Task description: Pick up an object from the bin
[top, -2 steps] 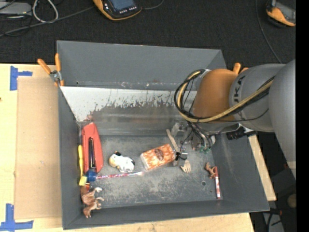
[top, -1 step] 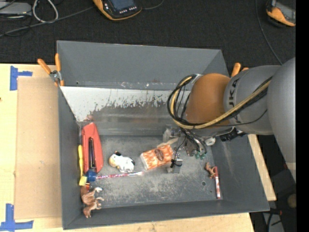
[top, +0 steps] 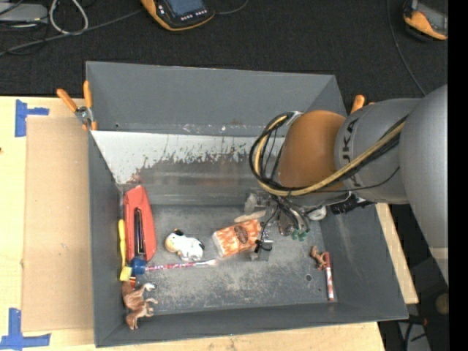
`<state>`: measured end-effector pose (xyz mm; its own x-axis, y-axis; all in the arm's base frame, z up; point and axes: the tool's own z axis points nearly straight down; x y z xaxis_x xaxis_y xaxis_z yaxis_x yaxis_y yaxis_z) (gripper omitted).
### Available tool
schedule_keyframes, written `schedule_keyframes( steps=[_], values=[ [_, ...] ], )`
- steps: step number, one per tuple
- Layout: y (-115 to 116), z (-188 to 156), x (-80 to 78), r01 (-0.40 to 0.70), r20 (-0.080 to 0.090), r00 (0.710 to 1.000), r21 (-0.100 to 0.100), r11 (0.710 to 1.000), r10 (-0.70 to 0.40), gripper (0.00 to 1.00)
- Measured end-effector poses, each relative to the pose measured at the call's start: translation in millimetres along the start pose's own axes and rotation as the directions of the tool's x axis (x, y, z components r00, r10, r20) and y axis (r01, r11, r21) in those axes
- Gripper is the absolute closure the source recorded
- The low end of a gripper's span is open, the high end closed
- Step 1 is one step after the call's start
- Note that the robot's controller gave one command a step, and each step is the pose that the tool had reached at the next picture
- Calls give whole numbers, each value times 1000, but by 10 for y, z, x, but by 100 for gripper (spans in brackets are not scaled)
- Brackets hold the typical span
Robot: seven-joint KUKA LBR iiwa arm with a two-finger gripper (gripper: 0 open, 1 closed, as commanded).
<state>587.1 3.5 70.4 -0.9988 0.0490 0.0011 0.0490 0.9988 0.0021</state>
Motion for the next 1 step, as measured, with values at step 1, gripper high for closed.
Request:
schedule_keyframes(
  steps=[1],
  values=[
    [251,-1018,-204,-74,0,997,-1,997,74,100]
  ],
)
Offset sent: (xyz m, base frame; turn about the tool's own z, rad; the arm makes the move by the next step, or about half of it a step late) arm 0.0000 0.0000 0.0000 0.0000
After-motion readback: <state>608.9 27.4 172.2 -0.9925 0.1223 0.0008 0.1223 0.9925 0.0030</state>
